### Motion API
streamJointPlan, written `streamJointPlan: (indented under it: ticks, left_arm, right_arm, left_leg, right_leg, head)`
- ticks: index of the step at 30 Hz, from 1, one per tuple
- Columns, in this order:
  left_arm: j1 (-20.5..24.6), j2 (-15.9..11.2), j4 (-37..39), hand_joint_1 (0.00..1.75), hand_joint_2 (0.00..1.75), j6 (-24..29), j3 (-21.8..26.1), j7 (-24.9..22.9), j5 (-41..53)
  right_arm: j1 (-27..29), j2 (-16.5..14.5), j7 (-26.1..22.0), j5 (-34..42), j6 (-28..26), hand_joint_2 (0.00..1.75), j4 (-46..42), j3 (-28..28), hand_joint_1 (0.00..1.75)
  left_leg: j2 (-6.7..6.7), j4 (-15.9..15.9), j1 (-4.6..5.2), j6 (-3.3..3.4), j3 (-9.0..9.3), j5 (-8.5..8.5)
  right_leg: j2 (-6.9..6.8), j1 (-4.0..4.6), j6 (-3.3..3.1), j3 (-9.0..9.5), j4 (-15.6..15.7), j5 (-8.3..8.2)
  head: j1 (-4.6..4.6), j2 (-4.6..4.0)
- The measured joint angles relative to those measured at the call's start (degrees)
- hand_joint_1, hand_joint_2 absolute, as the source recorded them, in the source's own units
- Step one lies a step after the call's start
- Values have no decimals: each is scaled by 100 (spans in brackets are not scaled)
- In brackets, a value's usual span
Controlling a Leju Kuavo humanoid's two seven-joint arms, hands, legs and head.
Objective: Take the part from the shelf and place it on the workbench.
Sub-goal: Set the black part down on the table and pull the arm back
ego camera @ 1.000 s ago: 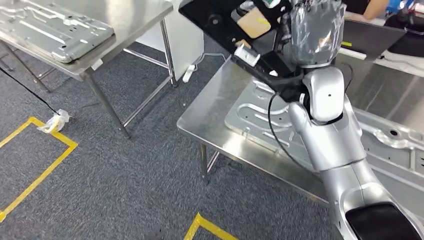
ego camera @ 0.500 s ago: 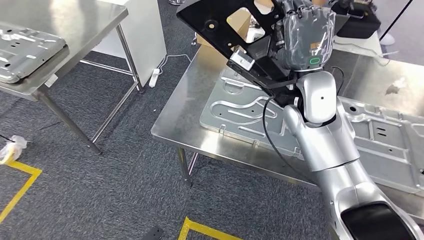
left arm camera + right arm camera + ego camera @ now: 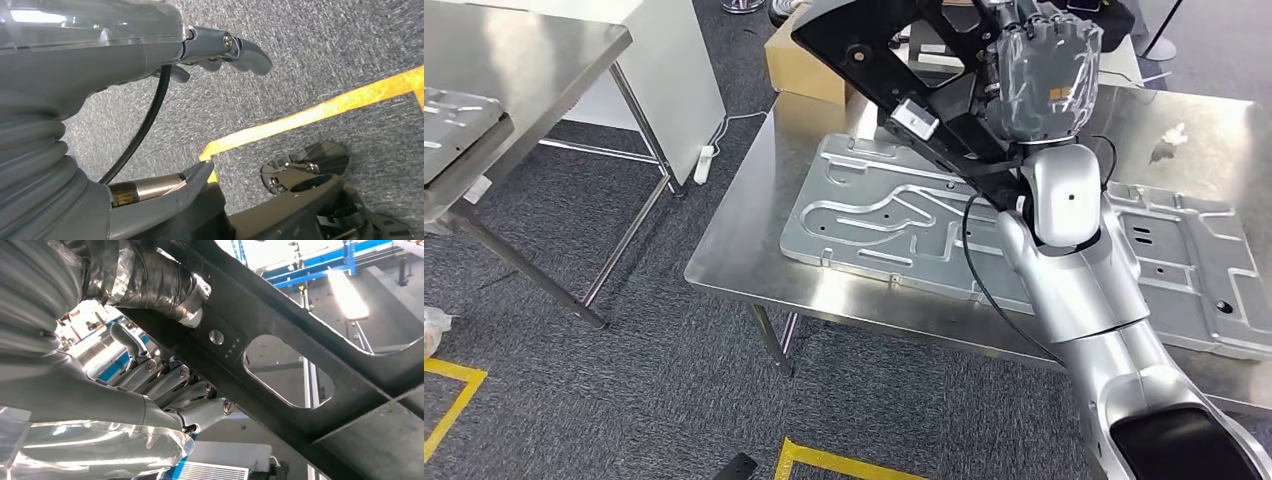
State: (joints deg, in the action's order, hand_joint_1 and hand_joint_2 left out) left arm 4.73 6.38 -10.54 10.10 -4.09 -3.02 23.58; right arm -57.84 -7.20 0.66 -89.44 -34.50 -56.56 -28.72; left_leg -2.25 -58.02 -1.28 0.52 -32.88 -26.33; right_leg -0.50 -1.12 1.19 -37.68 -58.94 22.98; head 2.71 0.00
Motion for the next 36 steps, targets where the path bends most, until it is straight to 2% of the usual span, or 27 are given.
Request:
streamJointPlan:
  ticks: [3,6,10,13,24,36]
  left_arm:
    - [6,0,0,0,175,1,0,-7,13]
    - [6,1,0,0,175,5,0,-18,33]
    - [5,-1,0,0,175,14,0,-45,55]
    - [4,0,0,0,175,15,0,-55,68]
    - [-31,-8,0,0,175,85,66,-325,31]
    - [-65,-17,0,0,175,40,136,-344,105]
  right_arm:
    - [15,-1,4,-22,-2,175,38,0,175]
    - [25,-1,5,-24,-2,175,70,0,175]
    - [34,-1,13,-25,1,175,102,0,175]
    - [45,-1,13,-40,0,175,121,0,175]
    - [69,-3,21,-63,8,175,141,0,175]
    - [100,-20,41,-67,16,175,163,-2,175]
  left_leg:
    - [-4,54,-4,-18,33,9]
    - [-4,83,-13,-66,45,24]
    - [-4,93,-24,-137,47,32]
    - [-4,93,-24,-163,46,35]
    - [-3,81,-4,-167,44,27]
    - [-3,80,-5,-166,44,25]
  right_leg:
    - [7,11,-37,2,-2,14]
    - [6,25,-66,2,-5,18]
    - [4,35,-80,2,-10,16]
    - [3,36,-82,4,-12,14]
    - [-6,34,-80,14,-10,12]
    - [-7,30,-80,14,-8,13]
  head:
    - [-1,0]
    - [-1,0]
    - [-1,0]
    - [0,0]
    - [0,0]
    - [0,0]
